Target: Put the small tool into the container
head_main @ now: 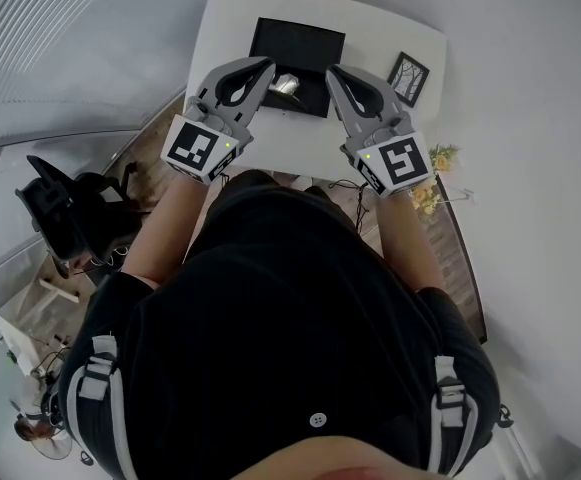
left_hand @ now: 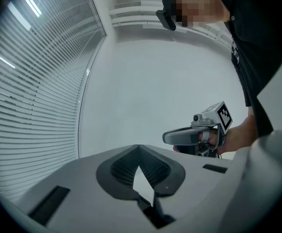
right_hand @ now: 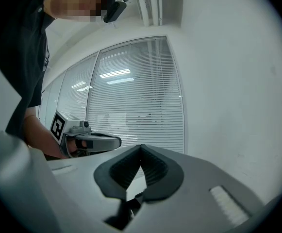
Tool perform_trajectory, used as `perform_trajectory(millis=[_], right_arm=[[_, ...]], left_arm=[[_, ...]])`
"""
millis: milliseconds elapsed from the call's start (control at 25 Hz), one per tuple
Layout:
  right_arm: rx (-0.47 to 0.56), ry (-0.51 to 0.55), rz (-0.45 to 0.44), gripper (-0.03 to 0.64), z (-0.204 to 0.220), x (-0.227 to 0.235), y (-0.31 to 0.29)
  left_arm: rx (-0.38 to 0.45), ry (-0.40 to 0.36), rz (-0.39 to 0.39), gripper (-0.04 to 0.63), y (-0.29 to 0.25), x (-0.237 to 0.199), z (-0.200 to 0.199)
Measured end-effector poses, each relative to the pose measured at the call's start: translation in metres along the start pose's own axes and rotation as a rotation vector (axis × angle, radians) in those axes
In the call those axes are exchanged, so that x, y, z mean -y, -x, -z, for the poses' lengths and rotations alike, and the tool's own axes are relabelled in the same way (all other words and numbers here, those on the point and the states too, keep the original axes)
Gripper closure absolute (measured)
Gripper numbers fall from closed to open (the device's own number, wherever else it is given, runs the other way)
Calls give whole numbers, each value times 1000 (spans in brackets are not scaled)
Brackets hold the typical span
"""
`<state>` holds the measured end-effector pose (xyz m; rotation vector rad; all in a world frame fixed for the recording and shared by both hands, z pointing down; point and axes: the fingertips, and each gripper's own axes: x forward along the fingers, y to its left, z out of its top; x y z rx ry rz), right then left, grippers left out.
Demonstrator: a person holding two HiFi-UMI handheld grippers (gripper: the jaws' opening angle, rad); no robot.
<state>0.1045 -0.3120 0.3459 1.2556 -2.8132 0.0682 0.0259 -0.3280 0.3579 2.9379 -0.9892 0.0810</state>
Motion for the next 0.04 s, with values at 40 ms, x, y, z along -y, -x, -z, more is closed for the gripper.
perform_trajectory(millis=[40], right_arm=[[0, 1, -2, 606, 0, 0, 0]], left_arm=[[-3, -2, -1, 586, -1, 0, 0]])
